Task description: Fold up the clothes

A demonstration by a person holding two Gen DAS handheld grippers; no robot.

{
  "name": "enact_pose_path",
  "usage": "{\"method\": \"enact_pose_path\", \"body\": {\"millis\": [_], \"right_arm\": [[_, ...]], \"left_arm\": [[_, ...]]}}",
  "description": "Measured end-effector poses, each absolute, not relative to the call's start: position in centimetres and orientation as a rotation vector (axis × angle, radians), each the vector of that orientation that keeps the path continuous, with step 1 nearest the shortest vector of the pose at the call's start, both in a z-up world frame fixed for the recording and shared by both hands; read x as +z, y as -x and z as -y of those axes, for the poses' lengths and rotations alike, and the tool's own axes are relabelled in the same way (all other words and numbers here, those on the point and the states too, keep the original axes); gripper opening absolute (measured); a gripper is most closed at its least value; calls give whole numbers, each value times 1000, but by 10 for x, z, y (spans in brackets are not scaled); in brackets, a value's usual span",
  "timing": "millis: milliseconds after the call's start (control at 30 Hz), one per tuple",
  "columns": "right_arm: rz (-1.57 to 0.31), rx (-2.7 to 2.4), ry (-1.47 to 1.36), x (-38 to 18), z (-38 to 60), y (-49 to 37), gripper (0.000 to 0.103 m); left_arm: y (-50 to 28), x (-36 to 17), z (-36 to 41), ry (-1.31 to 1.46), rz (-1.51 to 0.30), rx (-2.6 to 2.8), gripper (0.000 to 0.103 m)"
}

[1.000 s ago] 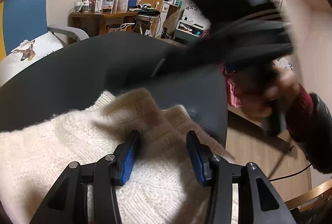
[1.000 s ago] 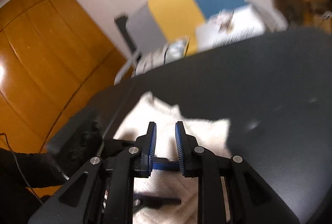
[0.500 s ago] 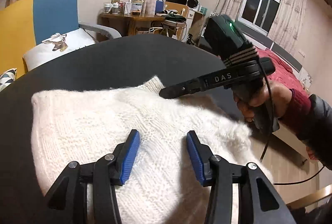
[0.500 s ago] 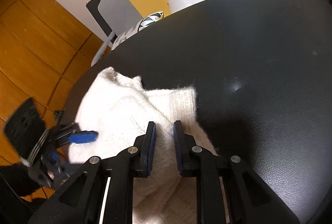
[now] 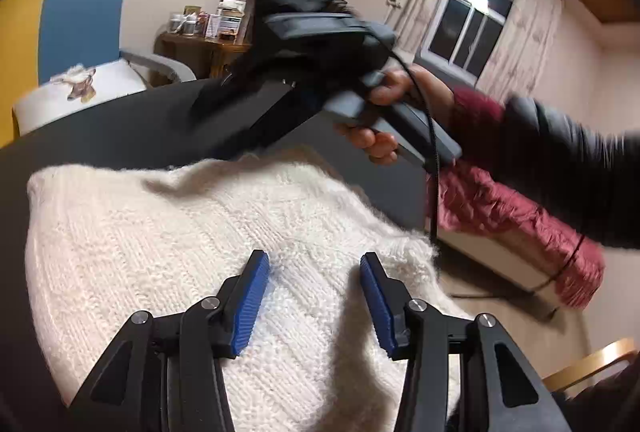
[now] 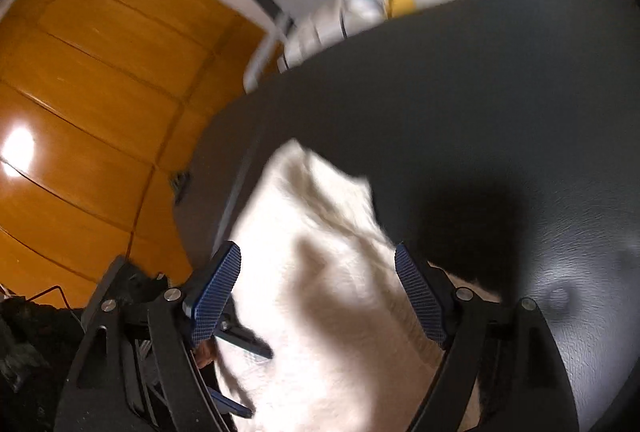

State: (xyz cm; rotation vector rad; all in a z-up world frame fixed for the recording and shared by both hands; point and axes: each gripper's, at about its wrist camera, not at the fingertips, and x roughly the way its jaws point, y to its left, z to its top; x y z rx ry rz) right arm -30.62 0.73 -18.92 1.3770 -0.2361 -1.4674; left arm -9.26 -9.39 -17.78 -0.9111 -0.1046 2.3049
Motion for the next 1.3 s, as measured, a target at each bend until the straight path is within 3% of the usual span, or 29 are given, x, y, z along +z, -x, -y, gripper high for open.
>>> {"method": "enact_pose_path", "body": {"millis": [100, 233, 367, 600, 700, 900, 1167, 1300], "right_arm": [[129, -1369, -1409, -200, 19, 296, 83], [173, -1304, -1241, -179, 26, 281, 83], [106, -1530, -1445, -210, 15, 300, 82], [139, -1742, -1217, -141, 3, 269, 82], [120, -1729, -1187, -129, 8, 247, 82], [17, -1699, -1267, -152, 3, 201, 82], [123, -1832, -1141, -188, -27, 181, 82], [14, -1904, -1017, -194, -26, 164, 81]], "left_arm": [[96, -180, 94, 901, 108, 2307, 48], [95, -182, 93, 889, 94, 2319, 48], [95, -180, 92, 886, 85, 2332, 48], [99, -150, 171, 799, 519, 2336, 49], [111, -139, 224, 792, 609, 2487, 49], [158, -140, 254, 1022, 448, 2602, 48], [191, -182, 179, 1181, 159, 2445, 47], [195, -208, 180, 1206, 262, 2406, 52]]}}
